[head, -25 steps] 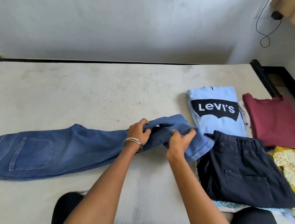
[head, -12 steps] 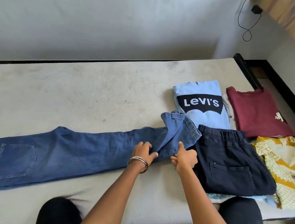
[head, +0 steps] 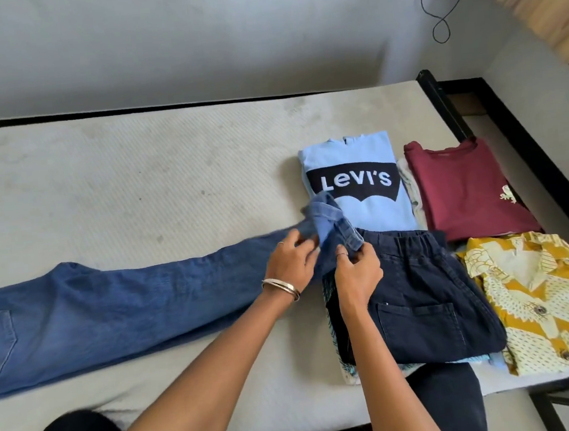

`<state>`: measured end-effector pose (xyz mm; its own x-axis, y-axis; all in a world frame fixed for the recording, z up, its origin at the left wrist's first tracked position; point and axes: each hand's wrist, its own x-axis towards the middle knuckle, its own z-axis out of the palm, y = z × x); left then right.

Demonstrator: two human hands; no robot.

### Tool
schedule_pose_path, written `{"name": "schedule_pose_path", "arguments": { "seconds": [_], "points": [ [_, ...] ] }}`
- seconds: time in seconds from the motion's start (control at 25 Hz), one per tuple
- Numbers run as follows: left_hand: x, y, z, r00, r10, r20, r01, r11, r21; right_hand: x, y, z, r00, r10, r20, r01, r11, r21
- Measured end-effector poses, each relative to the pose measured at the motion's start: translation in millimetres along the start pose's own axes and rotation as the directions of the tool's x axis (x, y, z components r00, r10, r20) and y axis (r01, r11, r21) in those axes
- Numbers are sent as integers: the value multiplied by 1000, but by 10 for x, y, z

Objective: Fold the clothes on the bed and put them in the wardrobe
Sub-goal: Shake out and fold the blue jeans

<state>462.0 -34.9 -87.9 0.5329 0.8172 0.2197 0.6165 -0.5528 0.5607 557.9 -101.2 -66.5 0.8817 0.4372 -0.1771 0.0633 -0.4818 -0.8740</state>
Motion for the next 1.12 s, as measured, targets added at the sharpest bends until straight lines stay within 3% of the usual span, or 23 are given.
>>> {"name": "schedule_pose_path", "arguments": {
  "seconds": [0.04,0.12,0.24,0.36,0.44,0.52,0.6,0.64,0.68,0.8,0.88,0.96,1.04,1.12],
  "points": [
    [-111,-3,56,993,62,96,-67,996,56,-30,60,-9,1000,-5,-2,5,999,41],
    [-351,20,172,929,29,368,-102,978,180,-98,108,-18,996,80,-23,-75,983,168],
    [-584,94,285,850,-17,527,-87,981,173,-76,44,-31,976,198,92,-216,939,267],
    [-645,109,277,847,-23,531,-48,992,118,9,64,-14,970,13,242,-27,998,54],
    [-656,115,185,872,-18,490,-43,993,112,65,78,-26,978,-55,202,65,997,-46],
    [-696,77,152,899,-99,426,-2,973,231,137,11,-97,998,-25,65,19,997,81],
    [-795,6,85,937,-279,209,189,911,366,147,-129,-168,1000,-18,19,13,965,261],
    [-826,-66,34,930,-359,83,297,862,411,128,-208,-174,1000,-17,24,7,933,359],
    [-856,-146,-33,902,-430,40,365,808,463,97,-258,-144,999,0,38,-18,879,476],
    [-909,-415,-143,816,-513,265,348,803,484,-97,-275,43,982,112,150,-185,714,675],
    [-893,-483,-166,767,-514,384,339,833,436,-326,-140,187,942,186,279,-323,722,612],
    [-890,-486,-123,715,-528,458,374,843,387,-614,104,355,859,325,395,-498,705,504],
    [-974,-486,-69,660,-488,572,399,872,284,-820,286,500,781,450,434,-617,667,418],
    [-1072,-506,-149,720,-375,584,367,920,137,-872,310,589,764,492,417,-639,668,382]
  ]
}}
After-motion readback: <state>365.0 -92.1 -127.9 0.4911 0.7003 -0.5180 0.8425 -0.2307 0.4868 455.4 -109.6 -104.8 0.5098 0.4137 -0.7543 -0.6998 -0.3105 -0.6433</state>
